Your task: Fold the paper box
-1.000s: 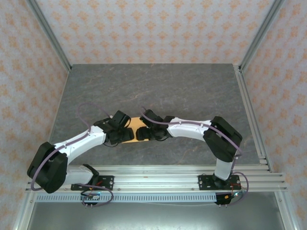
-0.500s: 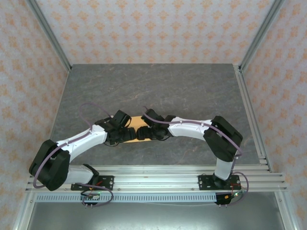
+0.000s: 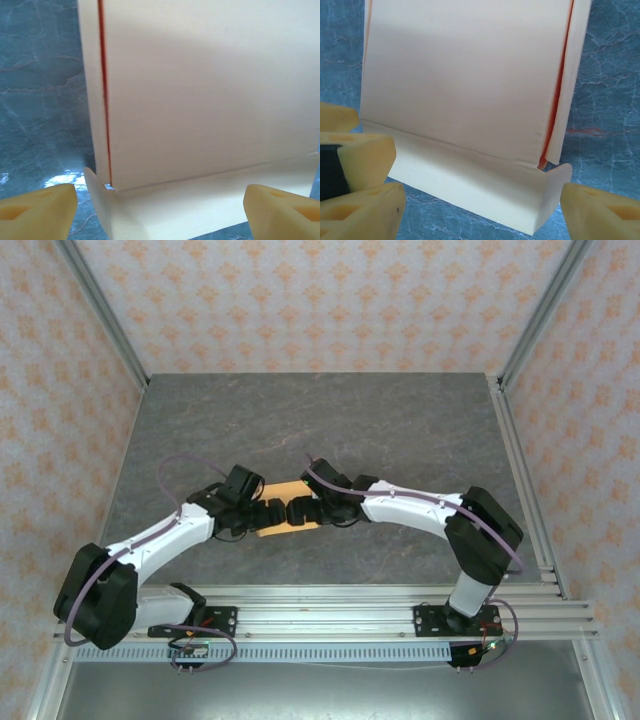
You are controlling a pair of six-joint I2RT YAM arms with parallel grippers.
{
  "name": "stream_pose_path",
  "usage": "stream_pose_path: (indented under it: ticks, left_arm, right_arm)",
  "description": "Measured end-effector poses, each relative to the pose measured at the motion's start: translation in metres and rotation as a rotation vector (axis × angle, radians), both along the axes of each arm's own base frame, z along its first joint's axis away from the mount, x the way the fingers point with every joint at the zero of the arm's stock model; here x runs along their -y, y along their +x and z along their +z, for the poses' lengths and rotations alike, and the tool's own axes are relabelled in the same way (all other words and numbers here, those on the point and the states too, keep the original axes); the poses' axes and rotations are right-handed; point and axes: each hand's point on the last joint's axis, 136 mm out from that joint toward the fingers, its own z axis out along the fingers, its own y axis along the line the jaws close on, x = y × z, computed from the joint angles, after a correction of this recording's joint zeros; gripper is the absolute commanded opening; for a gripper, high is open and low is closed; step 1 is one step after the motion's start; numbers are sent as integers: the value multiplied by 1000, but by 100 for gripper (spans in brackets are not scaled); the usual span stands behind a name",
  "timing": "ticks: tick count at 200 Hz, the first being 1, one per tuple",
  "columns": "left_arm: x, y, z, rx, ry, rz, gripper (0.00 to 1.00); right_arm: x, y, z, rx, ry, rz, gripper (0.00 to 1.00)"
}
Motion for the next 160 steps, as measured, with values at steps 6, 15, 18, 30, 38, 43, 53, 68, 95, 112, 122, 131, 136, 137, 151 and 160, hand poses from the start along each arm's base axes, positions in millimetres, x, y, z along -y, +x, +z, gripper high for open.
stream_pose_path:
  ticks: [6,15,18,30,38,43,53,68,95,112,122,131,136,137,151,160]
  left_arm:
    - [0,-1,-1,2,-4,-2,87]
    - [0,-3,-3,3,-6,-7,88]
    - [-1,-5,-4,4,-5,-11,88]
    - [-2,-8,-7,8,-3,-18,90]
    - [-3,-10,-9,9,-2,-20,90]
    - [-4,-10,-9,11,-3,-20,90]
    - [-4,-11,-11,15,-4,-20,90]
    - [-3,-10,-13,24,-9,-20,90]
    - [0,-6,-13,40,-25,-24,89]
    - [3,-4,-12,49,-38,-28,88]
    - [4,-3,-12,51,-42,-29,89]
    - [5,-2,-12,53,-46,-30,88]
    - [5,-2,-11,55,-47,-31,88]
    - [5,-2,-12,55,-48,-31,88]
    - [6,-1,-11,57,-50,-32,89]
    - [5,-2,-12,55,-48,-32,89]
  right_arm:
    - [1,1,0,-1,3,-3,82]
    - [2,2,-1,-3,6,-6,82]
    - [3,3,-1,-4,7,-7,82]
    - [6,2,-3,-14,10,-10,82]
    - [7,2,-5,-19,12,-10,82]
    - [8,2,-6,-23,13,-11,82]
    - [8,0,-8,-28,16,-7,82]
    - [7,-2,-9,-36,24,-1,81]
    - [2,-1,-6,-34,47,4,81]
    - [-1,-1,-4,-35,64,8,80]
    - [-2,-1,-3,-37,72,8,80]
    - [-3,-1,-3,-37,76,9,80]
    - [-4,-1,-3,-37,78,11,80]
    - [-4,-1,-3,-37,79,11,80]
    - [-5,-1,-4,-38,81,13,81]
    - [-5,-1,-5,-40,79,12,82]
